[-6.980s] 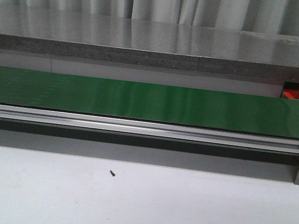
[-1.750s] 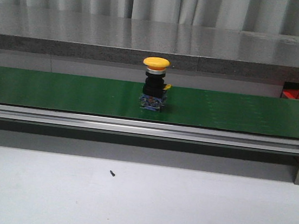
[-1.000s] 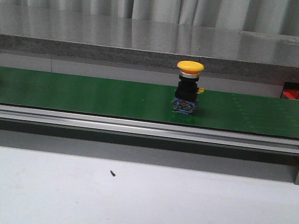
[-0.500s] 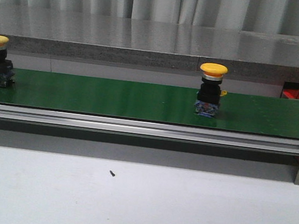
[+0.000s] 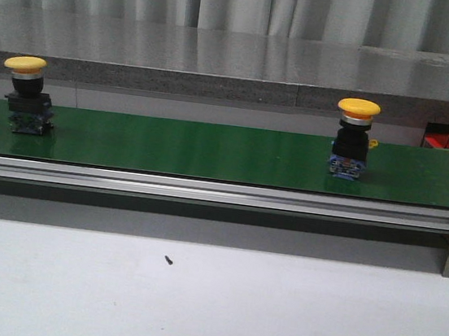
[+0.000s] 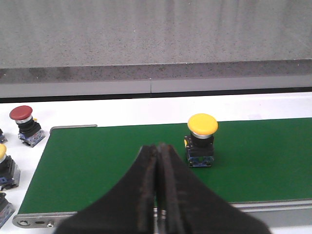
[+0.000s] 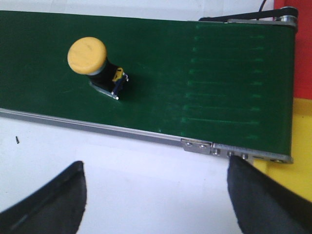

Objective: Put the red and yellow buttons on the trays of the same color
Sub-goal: 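Lower the right gripper onto the first yellow button at the belt's end, then grasp the yellow button with the right gripper and carry it to the yellow tray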

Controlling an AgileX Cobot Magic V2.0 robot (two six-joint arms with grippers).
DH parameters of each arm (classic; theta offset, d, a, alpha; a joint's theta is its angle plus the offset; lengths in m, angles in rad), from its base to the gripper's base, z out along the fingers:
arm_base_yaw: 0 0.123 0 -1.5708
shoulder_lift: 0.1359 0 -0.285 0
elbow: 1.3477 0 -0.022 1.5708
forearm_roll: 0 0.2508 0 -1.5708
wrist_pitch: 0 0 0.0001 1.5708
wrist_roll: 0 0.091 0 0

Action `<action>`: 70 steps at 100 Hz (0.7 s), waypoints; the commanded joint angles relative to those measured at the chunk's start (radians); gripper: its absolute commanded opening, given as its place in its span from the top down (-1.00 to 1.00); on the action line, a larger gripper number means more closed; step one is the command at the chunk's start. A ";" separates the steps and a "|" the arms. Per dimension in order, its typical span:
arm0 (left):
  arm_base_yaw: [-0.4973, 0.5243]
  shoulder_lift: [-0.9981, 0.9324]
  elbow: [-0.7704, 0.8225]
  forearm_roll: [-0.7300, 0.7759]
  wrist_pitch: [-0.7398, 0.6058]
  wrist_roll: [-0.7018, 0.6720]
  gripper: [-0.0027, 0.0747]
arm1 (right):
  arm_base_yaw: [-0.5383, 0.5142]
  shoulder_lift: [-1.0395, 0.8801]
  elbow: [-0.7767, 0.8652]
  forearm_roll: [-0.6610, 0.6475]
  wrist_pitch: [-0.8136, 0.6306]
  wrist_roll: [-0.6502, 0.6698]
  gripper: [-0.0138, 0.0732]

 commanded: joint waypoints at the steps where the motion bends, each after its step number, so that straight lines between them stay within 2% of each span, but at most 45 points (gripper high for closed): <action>1: -0.008 -0.004 -0.027 -0.009 -0.080 -0.002 0.98 | -0.001 0.047 -0.077 0.023 -0.051 -0.022 -0.81; 27: -0.008 -0.004 -0.027 -0.009 -0.080 -0.002 0.98 | 0.024 0.242 -0.214 0.027 -0.046 -0.114 -0.80; 70: -0.008 -0.004 -0.027 -0.009 -0.080 -0.002 0.98 | 0.081 0.495 -0.361 0.007 -0.051 -0.148 -0.80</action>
